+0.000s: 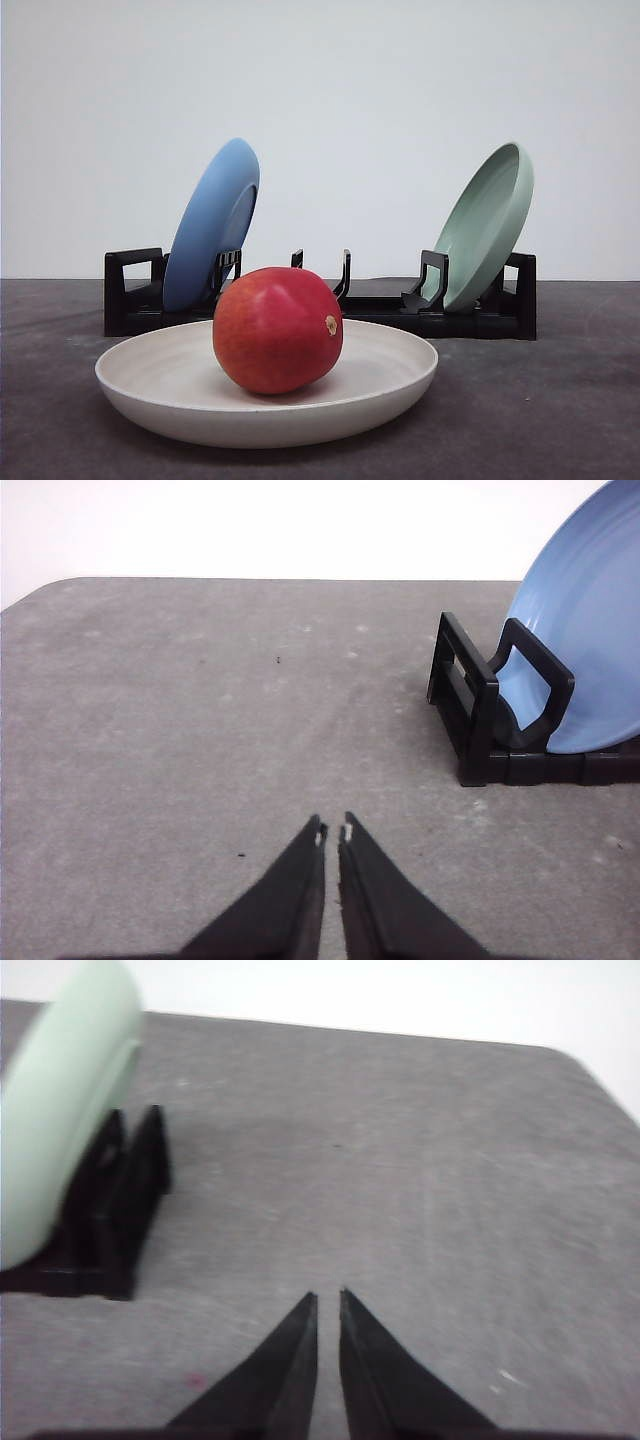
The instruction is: Place pomegranate in white plate
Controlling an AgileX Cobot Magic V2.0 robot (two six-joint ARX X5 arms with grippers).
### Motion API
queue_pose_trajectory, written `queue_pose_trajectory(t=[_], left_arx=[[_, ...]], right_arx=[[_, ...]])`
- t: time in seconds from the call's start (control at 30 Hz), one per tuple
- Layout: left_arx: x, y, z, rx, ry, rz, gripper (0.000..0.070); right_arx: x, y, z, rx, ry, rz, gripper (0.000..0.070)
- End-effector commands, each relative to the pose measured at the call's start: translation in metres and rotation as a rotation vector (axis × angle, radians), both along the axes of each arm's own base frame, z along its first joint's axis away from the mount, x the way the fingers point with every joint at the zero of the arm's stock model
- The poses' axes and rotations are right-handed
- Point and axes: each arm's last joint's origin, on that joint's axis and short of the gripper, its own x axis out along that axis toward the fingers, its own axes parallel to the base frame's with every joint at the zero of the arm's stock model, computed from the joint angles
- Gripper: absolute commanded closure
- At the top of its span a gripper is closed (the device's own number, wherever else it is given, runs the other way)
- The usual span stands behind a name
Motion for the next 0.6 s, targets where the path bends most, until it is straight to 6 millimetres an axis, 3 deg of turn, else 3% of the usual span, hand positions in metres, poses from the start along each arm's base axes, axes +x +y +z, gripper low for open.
queue_pose_trajectory(t=[0.0, 0.27, 0.57], left_arx=[[0.001, 0.0, -0.002, 0.007, -0.007, 0.002, 0.0697], [0.001, 0.0, -0.002, 0.007, -0.007, 0.002, 0.0697], [0.001, 0.0, -0.002, 0.007, -0.007, 0.002, 0.0697]], right_arx=[[-0.004, -0.002, -0.006, -0.011, -0.025, -0.011, 0.0665], [-0.019, -0.006, -0.034, 0.004, -0.174, -0.014, 0.0665], [-0.02, -0.005, -0.053, 0.029, -0.282, 0.033, 0.0665]])
